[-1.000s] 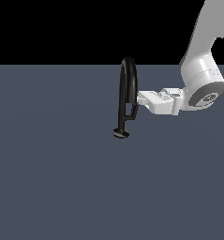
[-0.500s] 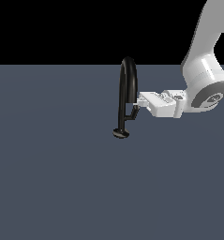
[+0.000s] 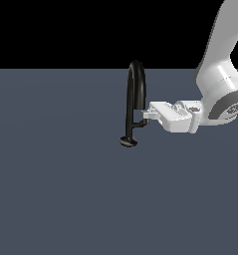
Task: Turn on the faucet by rotating a designated handle.
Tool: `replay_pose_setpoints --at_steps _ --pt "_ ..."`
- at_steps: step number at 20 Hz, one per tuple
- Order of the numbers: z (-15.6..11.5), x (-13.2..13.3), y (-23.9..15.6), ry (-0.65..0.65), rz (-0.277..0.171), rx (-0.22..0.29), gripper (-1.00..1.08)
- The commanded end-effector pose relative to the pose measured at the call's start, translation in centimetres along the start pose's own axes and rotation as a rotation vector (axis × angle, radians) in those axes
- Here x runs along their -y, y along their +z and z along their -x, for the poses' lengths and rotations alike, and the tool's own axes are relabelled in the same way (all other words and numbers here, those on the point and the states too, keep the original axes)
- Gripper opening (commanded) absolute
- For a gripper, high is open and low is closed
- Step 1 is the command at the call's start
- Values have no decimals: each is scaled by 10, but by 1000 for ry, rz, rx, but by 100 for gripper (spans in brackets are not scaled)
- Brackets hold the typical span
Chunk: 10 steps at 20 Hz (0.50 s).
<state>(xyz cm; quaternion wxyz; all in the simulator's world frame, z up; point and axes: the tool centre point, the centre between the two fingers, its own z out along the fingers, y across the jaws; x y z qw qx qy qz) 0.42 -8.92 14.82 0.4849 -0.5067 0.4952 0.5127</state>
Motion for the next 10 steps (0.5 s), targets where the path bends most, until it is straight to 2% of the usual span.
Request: replay_pose_setpoints --at_steps 1,9,10 --pt "-7 -3 0 1 1 0 -100" --pt "-61 -27 0 18 1 4 -100" --pt "-61 -27 0 18 1 4 -100"
